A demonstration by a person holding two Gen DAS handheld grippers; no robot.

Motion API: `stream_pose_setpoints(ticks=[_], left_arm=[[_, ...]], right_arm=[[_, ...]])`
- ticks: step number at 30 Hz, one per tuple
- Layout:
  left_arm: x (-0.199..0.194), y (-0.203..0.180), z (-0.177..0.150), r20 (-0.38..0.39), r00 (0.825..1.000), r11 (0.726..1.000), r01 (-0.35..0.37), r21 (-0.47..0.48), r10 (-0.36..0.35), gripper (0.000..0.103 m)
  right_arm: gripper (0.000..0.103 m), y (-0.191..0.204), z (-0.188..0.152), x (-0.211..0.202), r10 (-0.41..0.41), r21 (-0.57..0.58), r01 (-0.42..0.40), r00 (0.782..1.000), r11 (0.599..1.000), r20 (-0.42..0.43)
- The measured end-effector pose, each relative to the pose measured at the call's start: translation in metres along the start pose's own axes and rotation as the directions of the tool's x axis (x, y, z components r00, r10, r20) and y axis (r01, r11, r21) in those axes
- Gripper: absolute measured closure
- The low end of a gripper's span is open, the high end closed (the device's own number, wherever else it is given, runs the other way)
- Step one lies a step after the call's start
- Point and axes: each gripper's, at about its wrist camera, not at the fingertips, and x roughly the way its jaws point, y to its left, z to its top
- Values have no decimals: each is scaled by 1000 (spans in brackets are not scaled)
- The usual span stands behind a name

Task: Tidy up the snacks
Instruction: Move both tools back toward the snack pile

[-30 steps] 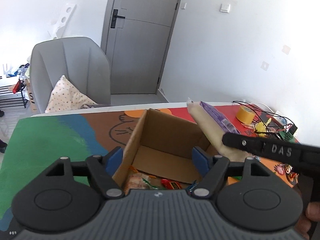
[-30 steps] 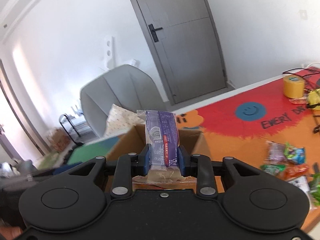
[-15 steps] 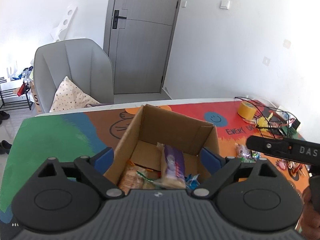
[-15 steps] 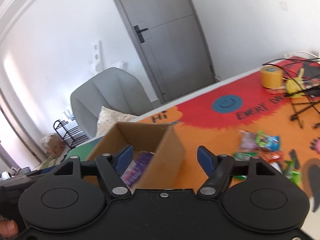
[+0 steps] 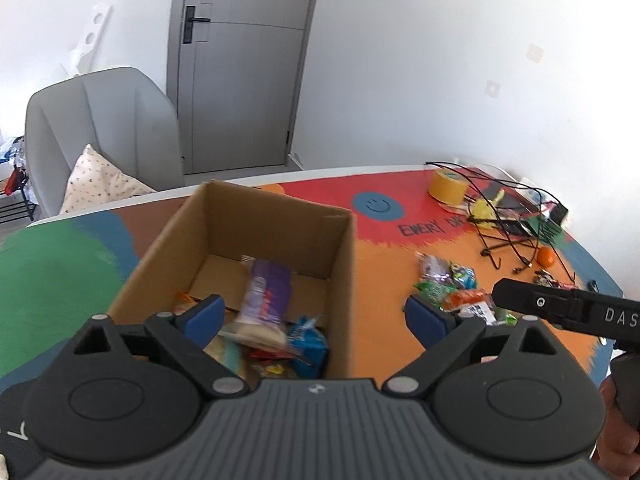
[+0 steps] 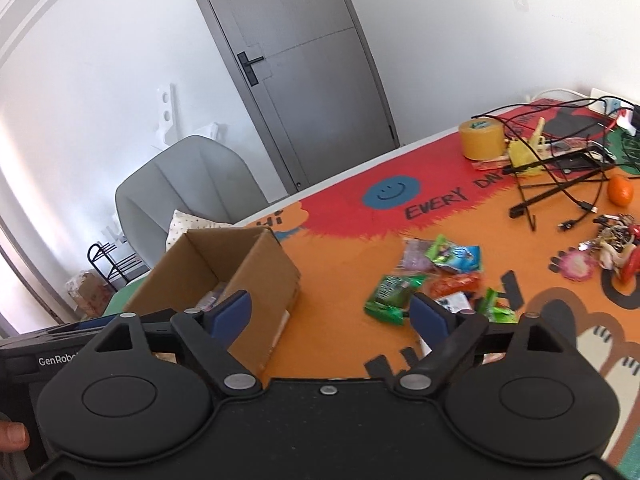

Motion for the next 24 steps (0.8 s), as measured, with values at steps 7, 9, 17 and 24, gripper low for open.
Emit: stream_pose_setpoints(ticks=[7,9,17,24], left_arm=[[5,-25,-4,-52,998,999,42,32,-40,7],[6,-32,-4,-64,997,998,52,40,-49,7],[12,-57,-8,-94,992,994,91,59,-86,7],[20,-79,-10,-104,988,989,119,84,-111,7]], right_arm=[[6,-23,-5,-12,-8,25,9,1000,1000,-11],[5,-31,-7,-15,-10,31,11,1000,999,-14],[5,-61,-14,-25,-34,51,35,999,998,-26],[5,-83,-22,-28,-44,73,46,999,996,-32]])
